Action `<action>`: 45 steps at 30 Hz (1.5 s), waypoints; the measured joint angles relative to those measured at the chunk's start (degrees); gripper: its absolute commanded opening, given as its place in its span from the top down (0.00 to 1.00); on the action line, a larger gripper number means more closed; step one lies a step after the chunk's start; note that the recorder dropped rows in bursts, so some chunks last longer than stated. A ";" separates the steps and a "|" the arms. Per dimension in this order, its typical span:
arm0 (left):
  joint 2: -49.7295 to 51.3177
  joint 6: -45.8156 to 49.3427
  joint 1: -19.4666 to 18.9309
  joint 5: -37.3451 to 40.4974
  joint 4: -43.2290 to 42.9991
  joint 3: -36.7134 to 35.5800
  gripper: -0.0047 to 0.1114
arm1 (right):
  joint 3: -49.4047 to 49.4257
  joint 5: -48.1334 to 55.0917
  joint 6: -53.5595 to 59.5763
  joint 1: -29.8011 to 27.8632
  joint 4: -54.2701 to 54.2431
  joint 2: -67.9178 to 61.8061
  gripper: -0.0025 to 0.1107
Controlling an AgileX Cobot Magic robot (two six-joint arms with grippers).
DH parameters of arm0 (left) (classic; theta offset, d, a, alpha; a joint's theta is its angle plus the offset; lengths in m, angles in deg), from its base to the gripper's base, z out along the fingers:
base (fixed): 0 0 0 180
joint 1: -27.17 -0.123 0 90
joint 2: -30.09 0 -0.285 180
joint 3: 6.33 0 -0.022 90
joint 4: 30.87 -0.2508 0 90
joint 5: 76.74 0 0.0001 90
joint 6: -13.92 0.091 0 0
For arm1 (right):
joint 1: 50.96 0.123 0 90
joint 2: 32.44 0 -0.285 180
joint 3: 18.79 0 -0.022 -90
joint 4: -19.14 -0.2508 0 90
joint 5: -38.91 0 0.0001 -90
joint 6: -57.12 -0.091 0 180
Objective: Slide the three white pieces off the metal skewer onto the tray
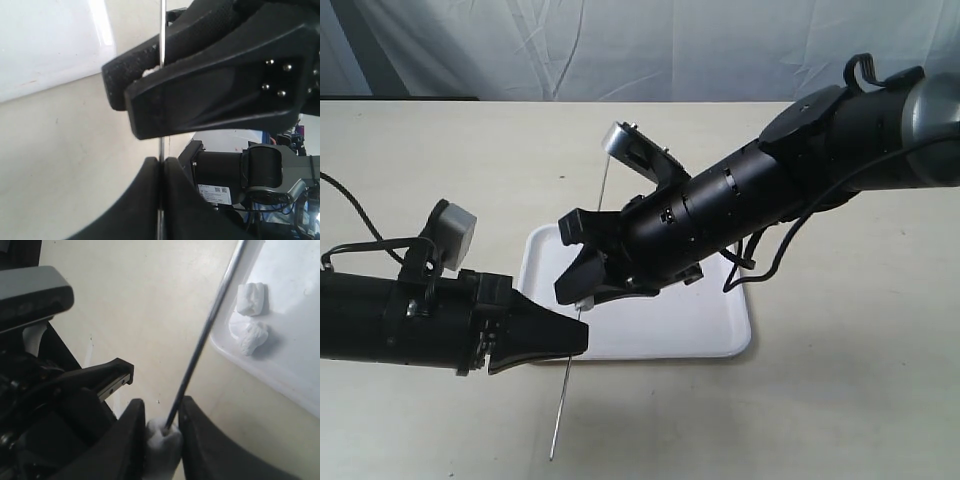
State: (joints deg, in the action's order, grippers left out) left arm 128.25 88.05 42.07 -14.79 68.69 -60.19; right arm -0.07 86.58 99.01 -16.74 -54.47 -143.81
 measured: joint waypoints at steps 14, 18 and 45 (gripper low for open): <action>-0.10 -0.09 0.00 2.87 -1.08 -4.39 0.96 | 0.00 -6.94 0.67 0.22 -0.01 0.00 0.78; -0.21 0.66 0.00 5.27 -1.89 -7.84 0.96 | 0.00 -8.81 0.66 -0.01 1.31 0.00 0.78; -0.21 4.89 0.00 3.90 -0.34 -11.99 0.96 | -5.33 -0.55 -1.44 -10.59 13.53 0.00 0.70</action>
State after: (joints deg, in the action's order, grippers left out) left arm 128.04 92.94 42.07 -10.89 68.34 -72.18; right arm -5.40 86.03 97.56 -27.32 -40.94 -143.81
